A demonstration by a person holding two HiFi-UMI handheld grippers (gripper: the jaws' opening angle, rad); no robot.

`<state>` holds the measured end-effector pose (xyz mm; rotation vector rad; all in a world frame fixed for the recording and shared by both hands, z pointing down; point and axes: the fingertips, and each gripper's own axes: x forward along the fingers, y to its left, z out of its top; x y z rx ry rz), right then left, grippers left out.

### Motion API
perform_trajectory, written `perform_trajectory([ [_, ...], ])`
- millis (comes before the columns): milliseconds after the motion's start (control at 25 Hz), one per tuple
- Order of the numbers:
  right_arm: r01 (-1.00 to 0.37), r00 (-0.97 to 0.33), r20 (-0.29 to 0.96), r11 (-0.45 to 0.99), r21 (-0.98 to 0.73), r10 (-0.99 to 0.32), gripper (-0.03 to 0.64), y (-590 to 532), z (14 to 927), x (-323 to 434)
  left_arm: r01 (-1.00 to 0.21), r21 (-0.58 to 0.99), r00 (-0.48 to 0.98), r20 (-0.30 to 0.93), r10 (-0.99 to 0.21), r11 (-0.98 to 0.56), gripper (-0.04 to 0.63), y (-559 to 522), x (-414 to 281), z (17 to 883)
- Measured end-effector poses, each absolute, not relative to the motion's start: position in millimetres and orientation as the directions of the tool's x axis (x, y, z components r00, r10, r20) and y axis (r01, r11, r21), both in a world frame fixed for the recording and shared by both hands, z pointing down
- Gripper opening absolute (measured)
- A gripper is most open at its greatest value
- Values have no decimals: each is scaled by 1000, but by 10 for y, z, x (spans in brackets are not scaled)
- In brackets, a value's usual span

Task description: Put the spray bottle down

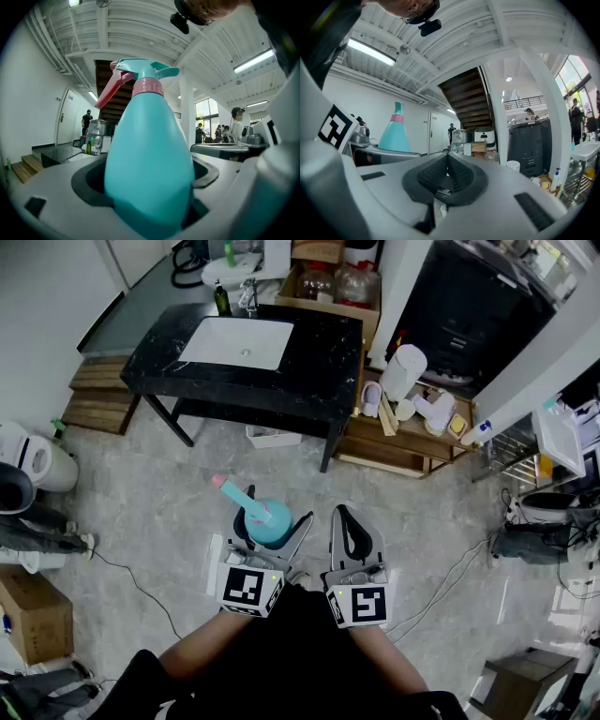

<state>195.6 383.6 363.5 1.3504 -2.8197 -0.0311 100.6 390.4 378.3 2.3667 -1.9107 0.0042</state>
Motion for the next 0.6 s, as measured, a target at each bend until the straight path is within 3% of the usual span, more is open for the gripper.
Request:
perform_trajectory([
  [240,-776,-628,-51,630,-34,-776,17,3866,3524,2181,-982,51,184,43,-982,-182,468,3905,1105,3795],
  [600,-820,-571,-16,571,-45,-821,17,3507,3645,2341,-981,47,190,65,-980,-187,468,3672,941,3859],
])
